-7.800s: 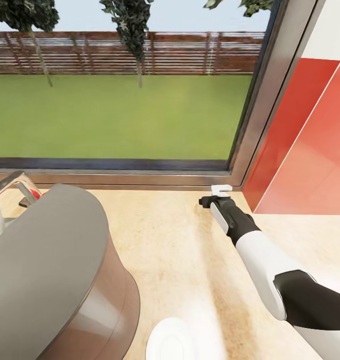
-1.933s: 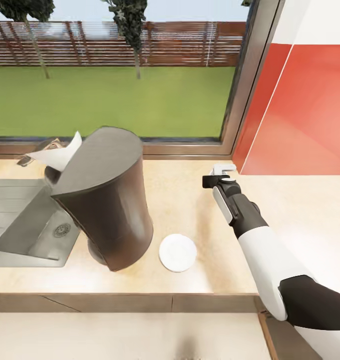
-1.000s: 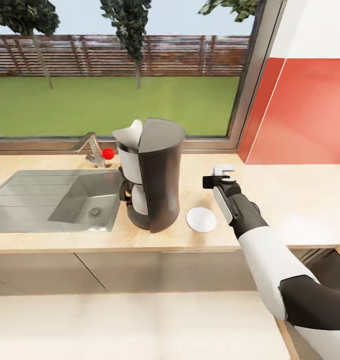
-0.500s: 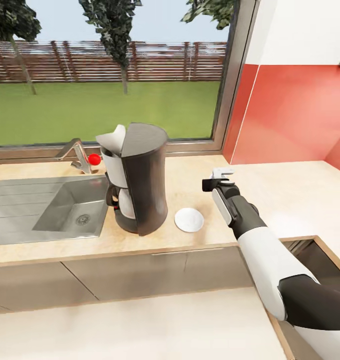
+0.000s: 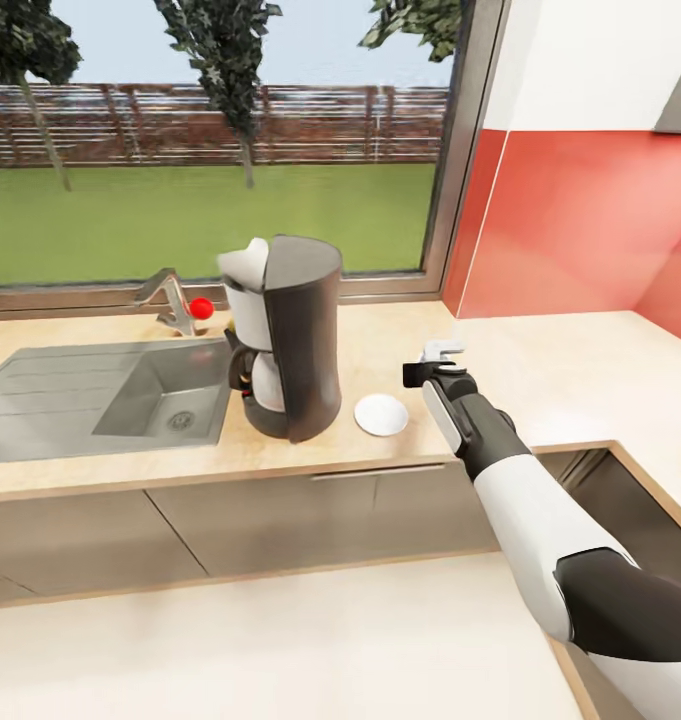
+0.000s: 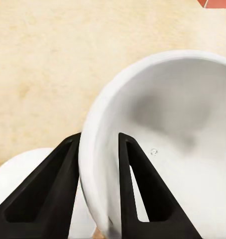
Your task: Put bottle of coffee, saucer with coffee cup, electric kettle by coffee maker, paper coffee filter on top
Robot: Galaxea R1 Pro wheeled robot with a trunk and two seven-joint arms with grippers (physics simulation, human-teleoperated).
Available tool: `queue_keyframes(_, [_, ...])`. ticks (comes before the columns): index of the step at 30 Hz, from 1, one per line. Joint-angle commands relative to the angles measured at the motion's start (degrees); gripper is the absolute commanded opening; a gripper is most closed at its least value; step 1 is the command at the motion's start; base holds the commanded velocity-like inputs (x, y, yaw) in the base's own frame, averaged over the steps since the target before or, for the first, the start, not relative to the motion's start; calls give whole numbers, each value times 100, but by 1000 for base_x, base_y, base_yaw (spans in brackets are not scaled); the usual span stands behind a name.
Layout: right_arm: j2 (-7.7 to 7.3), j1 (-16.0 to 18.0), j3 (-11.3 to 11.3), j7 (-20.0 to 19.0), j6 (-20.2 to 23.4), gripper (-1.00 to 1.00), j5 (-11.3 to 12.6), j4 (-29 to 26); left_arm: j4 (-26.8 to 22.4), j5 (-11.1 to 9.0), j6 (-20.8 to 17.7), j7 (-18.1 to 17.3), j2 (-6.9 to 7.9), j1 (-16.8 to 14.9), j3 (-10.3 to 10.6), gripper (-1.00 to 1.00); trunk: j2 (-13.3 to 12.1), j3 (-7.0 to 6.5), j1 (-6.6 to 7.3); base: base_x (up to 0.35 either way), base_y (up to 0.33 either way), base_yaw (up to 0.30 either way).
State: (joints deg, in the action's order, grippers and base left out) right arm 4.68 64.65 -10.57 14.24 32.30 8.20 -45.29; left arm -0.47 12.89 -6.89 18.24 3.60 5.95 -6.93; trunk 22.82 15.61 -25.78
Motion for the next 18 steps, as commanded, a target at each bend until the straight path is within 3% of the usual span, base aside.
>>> queue_keyframes(1, [-3,5,-20,52,20,-100,59,0,-5,60,82,8,0,-5,-50,100,11,9,0,-290,101,0])
queue_keyframes(3, [-3,-5,-23,52,20,-100,59,187,-64,55,384,9,-8,-20,-53,100,11,9,0,-266,101,0])
queue_keyframes(6, [-1,-11,-24,52,15,-100,59,445,-280,19,543,5,-15,-34,-55,100,11,9,0,-138,63,0])
queue_keyframes(7, [5,-12,-24,52,14,-100,59,533,-346,-18,593,5,-16,-37,-58,100,11,9,0,-54,25,0])
queue_keyframes(8, [94,-13,-24,52,13,-100,59,726,-449,-196,668,4,-12,-43,-56,100,11,9,0,-18,8,0])
queue_keyframes(12, [174,-13,-24,52,13,-100,58,847,-497,-456,714,-1,-9,-49,-54,100,11,9,0,-7,3,0])
queue_keyframes(18, [190,-13,-24,52,10,-100,52,862,-506,-520,723,-2,-17,-50,-48,100,11,9,0,-1,51,0])
